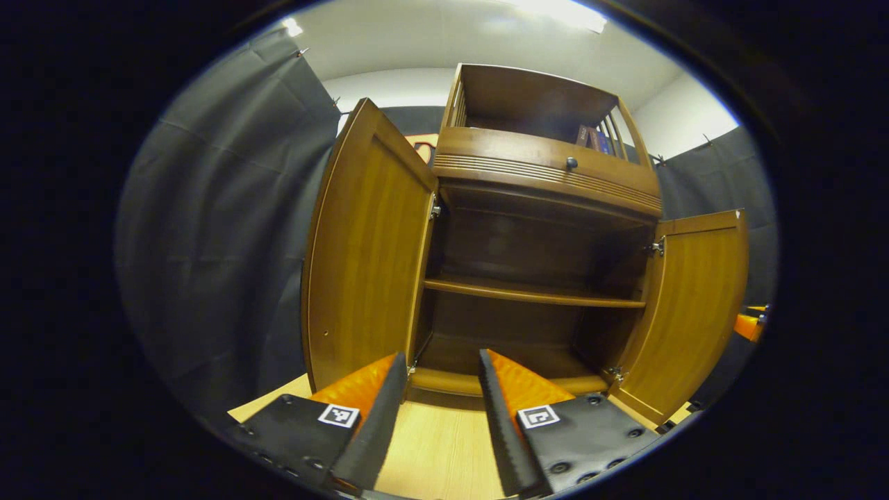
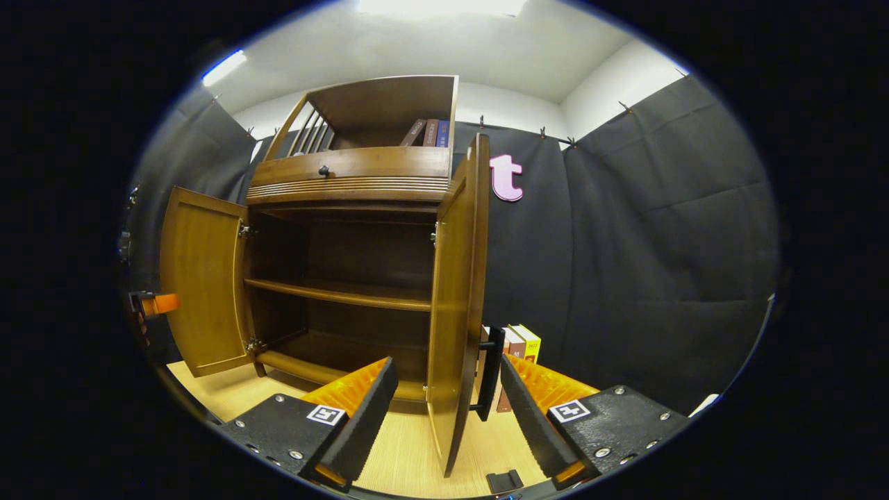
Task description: Open the right door of the double-door shoe cabinet with the right hand, and open the left door with the left hand.
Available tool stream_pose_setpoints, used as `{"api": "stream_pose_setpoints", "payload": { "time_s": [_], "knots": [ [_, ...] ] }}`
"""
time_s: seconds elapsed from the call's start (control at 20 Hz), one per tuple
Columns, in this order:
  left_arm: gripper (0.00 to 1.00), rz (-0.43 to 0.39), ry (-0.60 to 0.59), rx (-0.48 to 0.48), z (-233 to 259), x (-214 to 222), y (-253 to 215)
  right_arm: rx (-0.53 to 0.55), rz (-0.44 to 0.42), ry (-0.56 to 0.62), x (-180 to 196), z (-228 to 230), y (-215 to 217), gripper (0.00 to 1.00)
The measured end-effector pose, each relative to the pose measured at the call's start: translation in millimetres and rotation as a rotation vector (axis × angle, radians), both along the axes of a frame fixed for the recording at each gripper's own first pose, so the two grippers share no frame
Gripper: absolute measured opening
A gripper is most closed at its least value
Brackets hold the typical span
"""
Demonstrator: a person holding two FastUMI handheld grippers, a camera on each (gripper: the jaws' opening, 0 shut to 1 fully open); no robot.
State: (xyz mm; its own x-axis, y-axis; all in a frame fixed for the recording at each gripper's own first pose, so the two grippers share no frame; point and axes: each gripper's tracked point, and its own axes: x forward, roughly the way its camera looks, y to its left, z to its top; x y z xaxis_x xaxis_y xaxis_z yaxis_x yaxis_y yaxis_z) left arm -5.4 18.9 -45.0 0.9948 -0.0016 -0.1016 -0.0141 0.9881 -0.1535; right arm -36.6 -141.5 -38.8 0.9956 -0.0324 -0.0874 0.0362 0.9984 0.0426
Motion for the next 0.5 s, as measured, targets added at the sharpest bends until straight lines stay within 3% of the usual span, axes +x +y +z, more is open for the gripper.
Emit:
{"api": "stream_pose_setpoints", "payload": {
  "time_s": [0.1, 0.25, 0.35, 0.5],
  "knots": [
    [0.88, 0.015, 0.013, 0.027, -4.4, 3.6, -4.5, 0.007, -0.018, 0.014, -1.1, -2.9, -10.4, 0.94],
    [0.95, 0.065, 0.026, 0.034, -1.0, 3.4, -6.3, 0.028, -0.007, 0.039, -3.4, -3.5, -14.9, 0.93],
    [0.94, 0.106, 0.012, 0.043, 4.9, 0.2, -7.0, 0.037, 0.041, 0.008, -5.7, 2.9, -6.8, 0.95],
    [0.94, 0.129, -0.024, 0.062, 17.3, -3.5, -12.0, 0.026, 0.046, 0.009, -7.1, -7.9, -8.5, 0.92]
  ]
}}
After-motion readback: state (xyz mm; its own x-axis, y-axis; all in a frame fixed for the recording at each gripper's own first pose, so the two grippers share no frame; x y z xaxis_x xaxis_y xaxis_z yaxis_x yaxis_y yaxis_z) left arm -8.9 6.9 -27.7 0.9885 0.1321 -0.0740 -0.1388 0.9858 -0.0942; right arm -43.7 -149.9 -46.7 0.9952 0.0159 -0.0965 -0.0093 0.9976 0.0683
